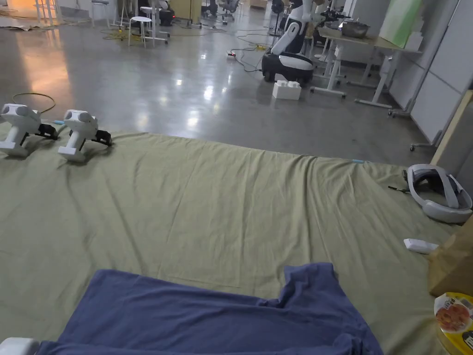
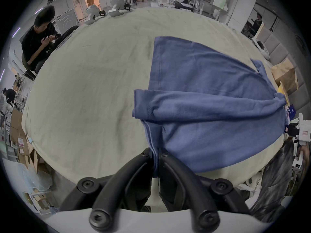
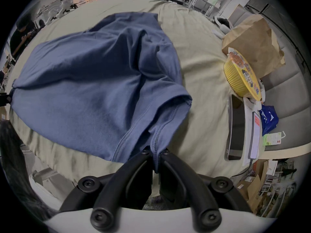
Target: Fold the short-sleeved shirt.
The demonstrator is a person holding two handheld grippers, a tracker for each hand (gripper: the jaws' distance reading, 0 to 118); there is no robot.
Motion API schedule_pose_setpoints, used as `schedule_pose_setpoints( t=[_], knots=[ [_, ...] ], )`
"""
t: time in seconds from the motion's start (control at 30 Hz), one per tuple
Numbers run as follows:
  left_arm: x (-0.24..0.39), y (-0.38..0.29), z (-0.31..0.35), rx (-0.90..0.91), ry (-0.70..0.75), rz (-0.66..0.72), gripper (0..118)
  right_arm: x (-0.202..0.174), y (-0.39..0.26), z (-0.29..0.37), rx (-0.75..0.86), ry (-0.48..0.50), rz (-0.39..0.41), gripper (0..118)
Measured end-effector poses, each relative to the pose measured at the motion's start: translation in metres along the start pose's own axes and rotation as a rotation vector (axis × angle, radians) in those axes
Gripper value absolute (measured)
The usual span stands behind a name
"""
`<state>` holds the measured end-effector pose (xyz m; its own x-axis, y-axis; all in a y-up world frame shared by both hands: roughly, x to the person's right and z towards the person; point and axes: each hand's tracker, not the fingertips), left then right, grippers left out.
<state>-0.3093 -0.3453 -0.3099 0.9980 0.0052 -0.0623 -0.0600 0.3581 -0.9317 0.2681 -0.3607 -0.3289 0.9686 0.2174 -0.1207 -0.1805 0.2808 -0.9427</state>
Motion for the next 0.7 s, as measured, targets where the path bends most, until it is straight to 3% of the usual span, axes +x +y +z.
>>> schedule_pose_setpoints(
  t=[0.13, 0.17, 0.2, 0.3, 0.37, 0.47, 0.7],
  knots=[
    [-0.001, 0.000, 0.002, 0.005, 0.002, 0.020, 11, 0.006, 0.005, 0.011, 0.014, -0.011, -0.025, 23],
    [-0.002, 0.000, 0.006, 0.018, 0.000, 0.024, 17, 0.009, 0.005, 0.018, 0.026, -0.018, -0.044, 36],
    [-0.002, 0.001, 0.010, 0.040, 0.003, 0.022, 32, 0.010, 0.006, 0.025, 0.046, -0.042, -0.056, 57],
    [-0.002, 0.007, 0.032, 0.152, 0.002, 0.032, 56, 0.015, 0.012, 0.049, 0.173, -0.069, -0.087, 69],
    [0.001, 0.015, 0.048, 0.251, -0.020, 0.047, 63, 0.014, 0.019, 0.067, 0.290, -0.043, -0.127, 72],
    [0.014, 0.030, 0.069, 0.415, -0.039, 0.034, 63, 0.006, 0.030, 0.087, 0.486, 0.011, -0.177, 72],
    [0.063, 0.060, 0.101, 0.720, -0.067, -0.027, 63, -0.042, 0.056, 0.123, 0.862, 0.033, -0.239, 69]
  ],
)
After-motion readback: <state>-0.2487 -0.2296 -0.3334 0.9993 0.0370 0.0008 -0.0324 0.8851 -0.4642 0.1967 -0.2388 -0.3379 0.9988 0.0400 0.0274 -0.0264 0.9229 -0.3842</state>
